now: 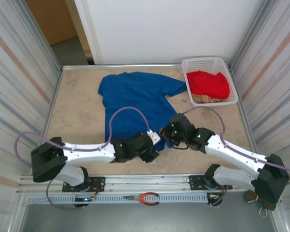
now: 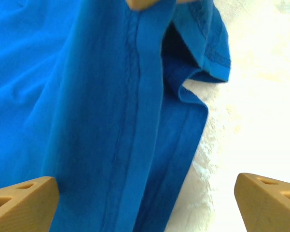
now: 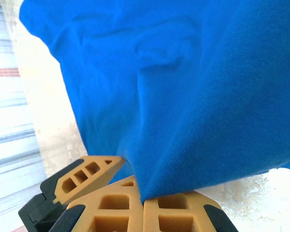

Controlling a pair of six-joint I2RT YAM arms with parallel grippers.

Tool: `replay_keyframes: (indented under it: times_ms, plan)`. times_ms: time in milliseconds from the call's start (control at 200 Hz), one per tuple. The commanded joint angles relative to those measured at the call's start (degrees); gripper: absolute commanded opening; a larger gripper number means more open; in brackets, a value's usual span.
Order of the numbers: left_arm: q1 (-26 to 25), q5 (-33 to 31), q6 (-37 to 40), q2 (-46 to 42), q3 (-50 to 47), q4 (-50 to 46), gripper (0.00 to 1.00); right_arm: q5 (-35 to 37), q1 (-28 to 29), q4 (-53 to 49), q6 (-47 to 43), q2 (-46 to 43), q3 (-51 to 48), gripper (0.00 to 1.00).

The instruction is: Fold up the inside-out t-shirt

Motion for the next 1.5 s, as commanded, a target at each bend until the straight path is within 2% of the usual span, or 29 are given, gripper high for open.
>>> replay_keyframes:
  times_ms: [0, 185, 271, 346, 381, 516, 651, 671, 731, 756, 802, 877, 987, 1062, 1268, 1373, 1493]
  plan:
    - [0.02, -10.29, -0.78, 3.54, 3.65, -0.12, 0.95, 0.30, -0.24, -1.54, -0.79, -1.57, 0.86, 0.00]
    - [3.27, -14.47, -2.38, 8.44, 5.83, -4.74, 0.95, 0.31, -0.24, -1.80, -0.69, -3.07, 0.73, 0.00]
    - [6.43, -14.24, -3.32, 8.11, 4.77, -4.84, 0.89, 0.46, -0.24, -2.11, -0.74, -3.80, 0.51, 0.00]
    - [8.60, -12.45, -2.17, 5.92, 3.66, -3.44, 0.73, 0.43, -0.23, -2.18, -0.58, -4.06, 0.32, 0.00]
    - [9.26, -10.96, -1.22, 4.40, 3.34, -2.82, 0.61, 0.42, -0.24, -2.10, -0.60, -4.01, 0.23, 0.00]
    - [11.95, -4.31, 1.14, -2.09, 2.57, -2.41, 0.00, 0.26, -0.58, -1.62, -0.69, -3.98, -0.30, 0.00]
    - [13.92, 1.31, 2.65, -8.63, 2.94, -5.10, 0.00, -0.63, -1.39, -0.37, -1.77, -3.83, -0.63, 0.00]
    - [14.20, 2.25, 2.73, -9.45, 3.21, -5.68, 0.00, -0.82, -1.55, -0.21, -2.10, -3.75, -0.66, 0.08]
    - [14.86, 4.90, 2.68, -11.26, 4.36, -7.86, 0.00, -0.30, -1.65, 0.34, -4.00, -3.48, -0.66, 0.40]
    - [14.98, 5.58, 2.58, -11.84, 4.90, -8.70, 0.00, 0.01, -1.37, 0.70, -5.22, -3.53, -0.78, 0.44]
    - [15.04, 6.51, 2.73, -12.63, 5.70, -10.19, 0.00, 0.33, -0.64, 1.42, -7.07, -3.68, -1.05, 0.45]
    - [15.19, 7.94, 2.72, -13.39, 7.11, -12.27, 0.00, 1.51, 2.66, 3.95, -13.46, -4.00, -1.71, 0.38]
    - [15.30, 8.68, 2.78, -13.61, 8.62, -14.35, 0.00, 5.16, 11.39, 7.11, -20.18, -2.14, -1.57, 0.13]
    - [15.44, 8.86, 2.87, -13.50, 9.60, -15.50, 0.00, 7.23, 17.11, 10.54, -23.15, 1.82, -1.28, 0.00]
    - [15.97, 9.55, 3.07, -14.52, 12.69, -18.13, 0.00, 10.63, 25.44, 21.76, -31.83, 17.60, 0.97, 0.00]
    - [16.26, 10.69, 3.46, -15.78, 13.85, -18.85, 0.00, 9.63, 24.87, 26.52, -34.02, 24.49, 1.70, 0.00]
    - [16.35, 11.93, 4.14, -16.83, 15.05, -20.13, 0.00, 5.63, 20.70, 29.55, -35.44, 30.29, 3.91, 0.00]
